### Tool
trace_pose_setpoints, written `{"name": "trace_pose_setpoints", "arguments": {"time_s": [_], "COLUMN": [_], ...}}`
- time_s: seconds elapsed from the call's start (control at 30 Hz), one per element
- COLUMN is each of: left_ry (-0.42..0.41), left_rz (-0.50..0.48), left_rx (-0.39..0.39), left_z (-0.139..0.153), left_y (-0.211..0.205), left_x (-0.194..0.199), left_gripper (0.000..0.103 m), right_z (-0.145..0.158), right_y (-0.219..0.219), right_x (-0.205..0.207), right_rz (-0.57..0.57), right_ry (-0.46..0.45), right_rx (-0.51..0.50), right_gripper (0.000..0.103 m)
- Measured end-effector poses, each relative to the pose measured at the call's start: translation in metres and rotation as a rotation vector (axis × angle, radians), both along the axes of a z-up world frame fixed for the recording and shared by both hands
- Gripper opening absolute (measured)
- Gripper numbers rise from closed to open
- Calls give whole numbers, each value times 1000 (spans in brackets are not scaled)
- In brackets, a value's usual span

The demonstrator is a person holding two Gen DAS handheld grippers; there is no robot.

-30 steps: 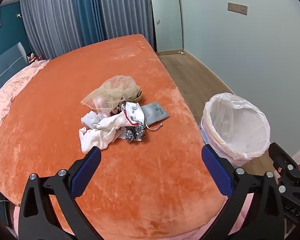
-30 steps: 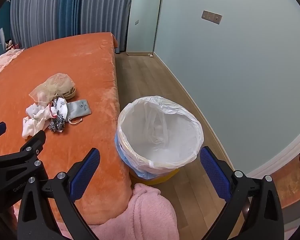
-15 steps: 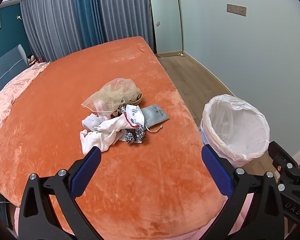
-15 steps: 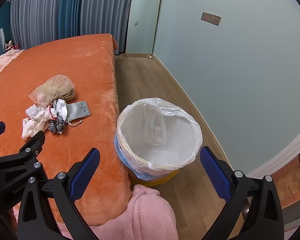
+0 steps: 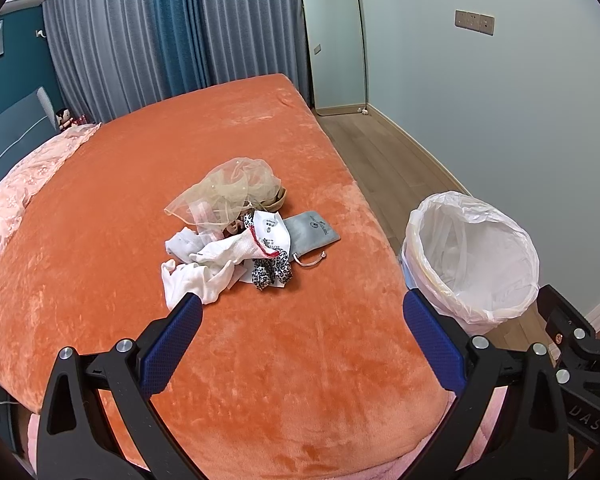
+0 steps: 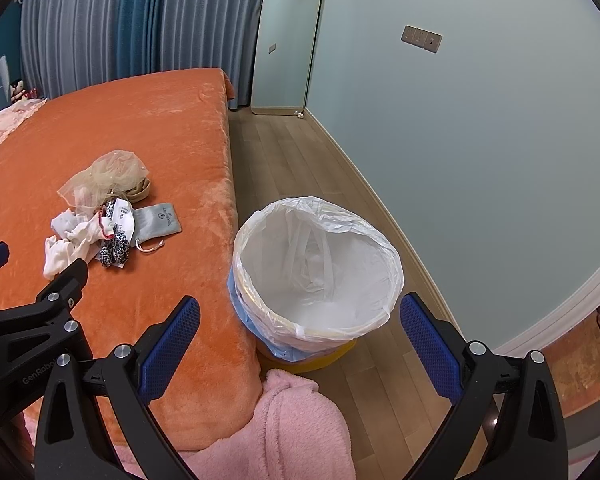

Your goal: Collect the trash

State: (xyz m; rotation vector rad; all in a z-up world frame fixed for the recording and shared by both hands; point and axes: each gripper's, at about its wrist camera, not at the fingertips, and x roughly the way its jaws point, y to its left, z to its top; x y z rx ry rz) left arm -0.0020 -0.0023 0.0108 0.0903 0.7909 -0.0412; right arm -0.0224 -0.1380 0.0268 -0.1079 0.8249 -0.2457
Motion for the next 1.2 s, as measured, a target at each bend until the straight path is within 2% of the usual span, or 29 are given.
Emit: {"name": "trace_pose_setpoints", "arguments": {"time_s": [1.2], "left_ry": [-7], "left_rz": [-12], "left_rx": [-6], "left_z": [13], "left_y": [-5], "left_x": [7], "left_gripper": [96], "right_z": [11], "right_y": [-5], "right_x": [4], "right_rz": [-4], "right_ry": [-7], "right_rx": [-6], "right_gripper": [96]}}
